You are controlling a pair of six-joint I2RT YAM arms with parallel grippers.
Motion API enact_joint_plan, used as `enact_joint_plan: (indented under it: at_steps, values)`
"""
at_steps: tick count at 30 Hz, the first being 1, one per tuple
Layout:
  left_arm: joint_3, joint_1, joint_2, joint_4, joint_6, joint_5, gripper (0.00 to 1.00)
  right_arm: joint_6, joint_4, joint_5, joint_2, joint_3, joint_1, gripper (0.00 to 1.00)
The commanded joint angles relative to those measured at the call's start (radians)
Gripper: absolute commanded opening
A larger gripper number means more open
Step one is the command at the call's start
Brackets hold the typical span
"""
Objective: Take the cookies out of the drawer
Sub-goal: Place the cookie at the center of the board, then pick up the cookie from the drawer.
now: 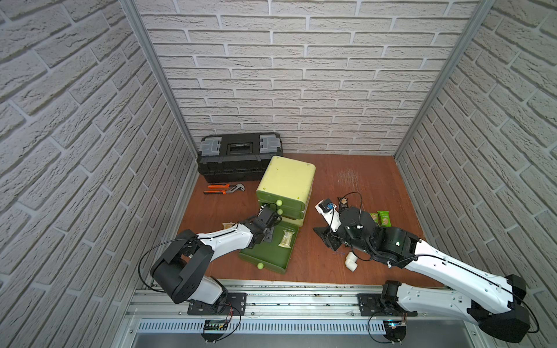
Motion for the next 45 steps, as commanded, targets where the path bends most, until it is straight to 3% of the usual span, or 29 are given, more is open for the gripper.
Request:
enact_joint_plan:
  at_steps: [1,13,19,25,29,37,45]
  values:
    - [-0.015,0.005,0.011,0.03,-0.003,-0.008,0.51,-0.009,0.006,0.002,-0.003,0.029,-0.005,0.56]
    - [-0.048,-0.089,-0.064,-0.088,-0.088,-0.009,0.43,-0.016,0.009,0.0,-0.001,0.031,-0.004,0.56]
    - [-0.058,-0.093,-0.079,-0.099,-0.11,-0.021,0.5,-0.02,0.01,-0.003,0.001,0.031,-0.005,0.56]
    - [-0.037,-0.053,-0.015,-0.077,-0.103,0.009,0.61,-0.02,0.007,-0.003,-0.001,0.034,-0.004,0.56]
    - [-0.022,-0.043,0.03,-0.048,-0.101,0.019,0.63,-0.018,0.004,-0.003,-0.003,0.034,-0.004,0.56]
    - [-0.021,-0.036,0.052,-0.044,-0.108,0.047,0.46,-0.023,0.004,-0.002,-0.003,0.035,-0.005,0.56]
    - [-0.026,-0.037,-0.052,-0.128,-0.11,0.019,0.4,-0.023,0.01,-0.005,-0.001,0.033,-0.004,0.56]
